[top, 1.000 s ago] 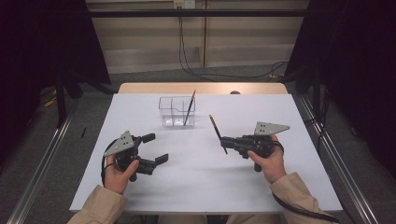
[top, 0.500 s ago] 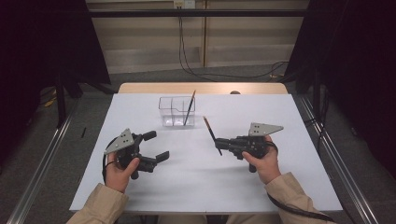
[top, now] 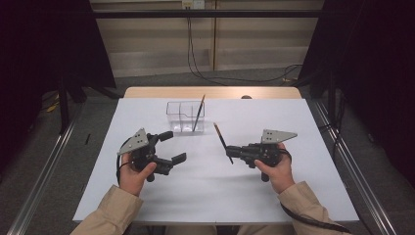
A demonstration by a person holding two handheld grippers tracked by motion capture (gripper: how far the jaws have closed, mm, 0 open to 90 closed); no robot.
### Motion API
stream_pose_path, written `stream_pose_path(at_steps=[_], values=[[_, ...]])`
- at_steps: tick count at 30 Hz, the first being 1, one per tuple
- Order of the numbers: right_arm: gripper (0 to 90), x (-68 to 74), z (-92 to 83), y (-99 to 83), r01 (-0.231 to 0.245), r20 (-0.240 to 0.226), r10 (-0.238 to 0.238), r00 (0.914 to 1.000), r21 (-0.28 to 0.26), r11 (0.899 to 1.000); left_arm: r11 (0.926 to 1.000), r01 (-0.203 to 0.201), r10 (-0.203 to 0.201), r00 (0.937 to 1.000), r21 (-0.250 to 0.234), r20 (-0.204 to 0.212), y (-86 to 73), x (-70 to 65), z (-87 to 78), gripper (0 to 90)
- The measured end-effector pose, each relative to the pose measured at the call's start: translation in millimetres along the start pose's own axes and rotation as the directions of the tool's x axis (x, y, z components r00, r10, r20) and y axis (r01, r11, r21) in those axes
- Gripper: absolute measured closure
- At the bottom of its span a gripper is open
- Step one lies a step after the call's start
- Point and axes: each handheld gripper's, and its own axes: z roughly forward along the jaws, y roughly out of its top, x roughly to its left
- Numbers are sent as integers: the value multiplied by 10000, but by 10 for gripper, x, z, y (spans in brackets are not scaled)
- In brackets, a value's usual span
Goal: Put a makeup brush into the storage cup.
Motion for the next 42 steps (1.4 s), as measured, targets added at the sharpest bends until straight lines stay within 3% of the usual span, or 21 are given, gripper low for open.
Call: stream_pose_path(at_steps=[31,42], values=[[848,14,-35,-18,-19,48,19,10000,-15,10000,9998,157,-144,9949,-116,1003,84,-69,689,18],[848,41,-65,-25,-34,84,35,10000,-60,10000,9998,186,-191,9939,61,1089,99,-119,873,42]])
